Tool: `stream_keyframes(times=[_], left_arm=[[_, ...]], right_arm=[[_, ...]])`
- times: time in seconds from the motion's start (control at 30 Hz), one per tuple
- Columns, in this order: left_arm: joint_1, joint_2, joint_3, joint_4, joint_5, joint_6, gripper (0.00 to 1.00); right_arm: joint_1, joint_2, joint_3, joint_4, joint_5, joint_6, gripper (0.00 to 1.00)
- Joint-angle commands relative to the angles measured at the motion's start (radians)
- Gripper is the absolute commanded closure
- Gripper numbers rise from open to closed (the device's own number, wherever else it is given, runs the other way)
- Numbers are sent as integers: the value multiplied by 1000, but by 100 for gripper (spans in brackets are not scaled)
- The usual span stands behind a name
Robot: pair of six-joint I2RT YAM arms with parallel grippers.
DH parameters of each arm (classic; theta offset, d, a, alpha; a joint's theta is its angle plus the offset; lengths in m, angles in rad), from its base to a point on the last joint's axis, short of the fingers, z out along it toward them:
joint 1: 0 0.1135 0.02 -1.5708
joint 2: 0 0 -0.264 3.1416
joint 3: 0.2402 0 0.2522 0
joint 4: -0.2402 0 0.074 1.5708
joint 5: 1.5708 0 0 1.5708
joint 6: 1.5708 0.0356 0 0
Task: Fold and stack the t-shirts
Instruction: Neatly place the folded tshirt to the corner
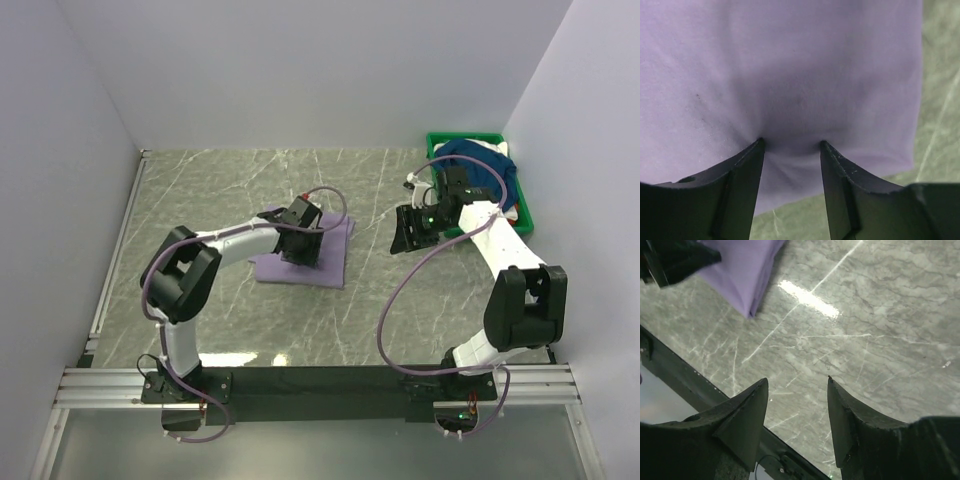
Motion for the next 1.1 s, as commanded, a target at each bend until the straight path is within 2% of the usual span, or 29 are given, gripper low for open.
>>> stream_keyframes(times=[0.0,0.1,0.23,0.4,0.47,0.6,0.77,0.9,0.97,1.0,1.07], left_arm=[[90,90,42,-68,-87,-1,46],[193,109,45,-89,-93,39,47],[411,156,101,-140,-98,84,47],[614,234,246,-192,-116,125,46],[663,285,324,-218,-124,124,46],[795,392,469,-281,-115,61,46],[826,414,552,-303,-25,42,44],[839,293,512,-228,60,6,39],[862,256,486,-217,179,-59,37],[881,239,477,-193,307,-104,38],[884,181,445,-145,359,-111,36]], right_arm=[[-1,-31,-15,12,40,-1,42],[-9,-24,-3,11,50,-1,42],[-14,6,20,6,57,-1,42],[-18,47,58,-4,66,-6,42],[-20,55,60,-6,70,-7,42],[-23,67,57,-6,80,-9,42],[-26,84,71,-17,84,-13,42],[-23,96,89,-24,87,-15,42],[-24,104,98,-32,87,-15,42],[-24,107,101,-34,87,-16,42],[-26,111,107,-37,89,-20,42]])
